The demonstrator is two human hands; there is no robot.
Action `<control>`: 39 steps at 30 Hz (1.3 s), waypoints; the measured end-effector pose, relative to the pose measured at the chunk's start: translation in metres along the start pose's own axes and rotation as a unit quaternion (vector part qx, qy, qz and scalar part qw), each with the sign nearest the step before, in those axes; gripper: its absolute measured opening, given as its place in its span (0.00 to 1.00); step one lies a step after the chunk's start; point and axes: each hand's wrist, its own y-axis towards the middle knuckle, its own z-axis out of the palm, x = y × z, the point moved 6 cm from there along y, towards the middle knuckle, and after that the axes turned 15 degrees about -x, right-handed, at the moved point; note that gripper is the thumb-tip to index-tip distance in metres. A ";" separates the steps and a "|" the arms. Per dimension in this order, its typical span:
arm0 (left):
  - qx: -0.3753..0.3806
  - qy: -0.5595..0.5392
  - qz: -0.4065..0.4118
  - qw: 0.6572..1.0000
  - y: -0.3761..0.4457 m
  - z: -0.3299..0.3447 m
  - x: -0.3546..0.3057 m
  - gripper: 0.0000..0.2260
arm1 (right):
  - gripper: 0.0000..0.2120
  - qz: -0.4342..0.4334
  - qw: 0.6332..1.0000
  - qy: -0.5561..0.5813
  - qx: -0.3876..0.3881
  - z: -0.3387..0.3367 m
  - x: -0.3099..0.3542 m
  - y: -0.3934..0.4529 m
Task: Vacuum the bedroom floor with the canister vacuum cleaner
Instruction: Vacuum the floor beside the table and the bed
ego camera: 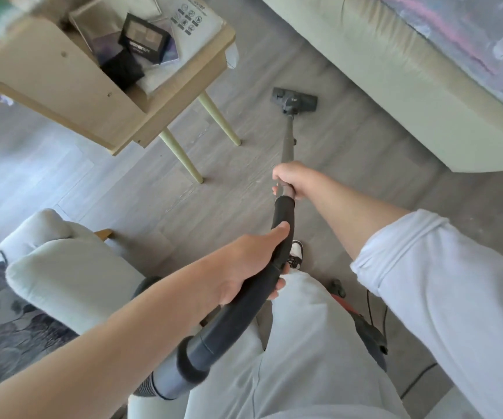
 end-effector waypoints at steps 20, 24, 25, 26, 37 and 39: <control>-0.005 -0.107 -0.070 0.992 -0.045 -0.075 0.201 0.15 | 0.10 0.142 0.987 0.070 0.027 0.100 -0.196 -0.232; 0.004 -0.135 -0.082 0.987 -0.030 -0.062 0.201 0.18 | 0.09 0.127 0.991 0.046 0.014 0.094 -0.194 -0.221; 0.003 -0.140 -0.083 0.987 -0.026 -0.060 0.200 0.19 | 0.09 0.125 0.991 0.043 0.013 0.093 -0.192 -0.218; 0.000 -0.143 -0.083 0.986 -0.019 -0.056 0.198 0.20 | 0.09 0.122 0.992 0.035 0.009 0.092 -0.191 -0.213; 0.001 -0.143 -0.079 0.987 0.006 -0.046 0.179 0.24 | 0.20 0.084 0.996 -0.032 -0.027 0.081 -0.171 -0.177; -0.015 -0.119 -0.088 0.989 -0.002 -0.074 0.201 0.23 | 0.19 0.086 0.993 -0.078 0.012 0.104 -0.181 -0.195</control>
